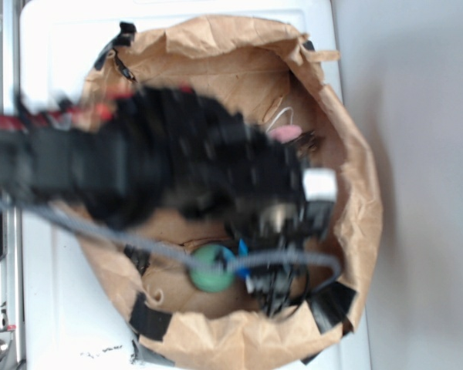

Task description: Grab the blue ball.

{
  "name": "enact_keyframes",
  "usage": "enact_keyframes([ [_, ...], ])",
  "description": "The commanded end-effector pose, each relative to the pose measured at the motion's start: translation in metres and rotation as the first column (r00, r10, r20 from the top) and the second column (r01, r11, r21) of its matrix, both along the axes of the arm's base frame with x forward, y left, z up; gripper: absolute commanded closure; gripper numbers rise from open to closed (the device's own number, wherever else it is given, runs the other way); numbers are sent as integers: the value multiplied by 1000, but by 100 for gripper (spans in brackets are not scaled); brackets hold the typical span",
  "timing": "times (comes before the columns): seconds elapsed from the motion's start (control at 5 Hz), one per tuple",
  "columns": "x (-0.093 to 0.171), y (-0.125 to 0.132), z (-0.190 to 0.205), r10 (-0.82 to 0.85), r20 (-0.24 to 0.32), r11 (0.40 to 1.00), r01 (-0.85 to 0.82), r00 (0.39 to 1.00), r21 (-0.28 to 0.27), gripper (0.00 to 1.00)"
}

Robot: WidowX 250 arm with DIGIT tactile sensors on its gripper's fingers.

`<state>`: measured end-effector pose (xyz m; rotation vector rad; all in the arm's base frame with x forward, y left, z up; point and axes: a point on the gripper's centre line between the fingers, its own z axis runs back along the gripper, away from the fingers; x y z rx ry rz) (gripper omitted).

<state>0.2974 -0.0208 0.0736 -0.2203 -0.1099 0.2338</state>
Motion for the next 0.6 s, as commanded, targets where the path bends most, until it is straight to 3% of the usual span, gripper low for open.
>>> enact_keyframes([
  [0.0,-2,27,91,85,37,993,-88,996,76,100],
  [0.2,-11,32,96,102,20,982,-104,995,159,100],
  [0.4,-28,50,106,38,35,981,-44,999,190,100],
])
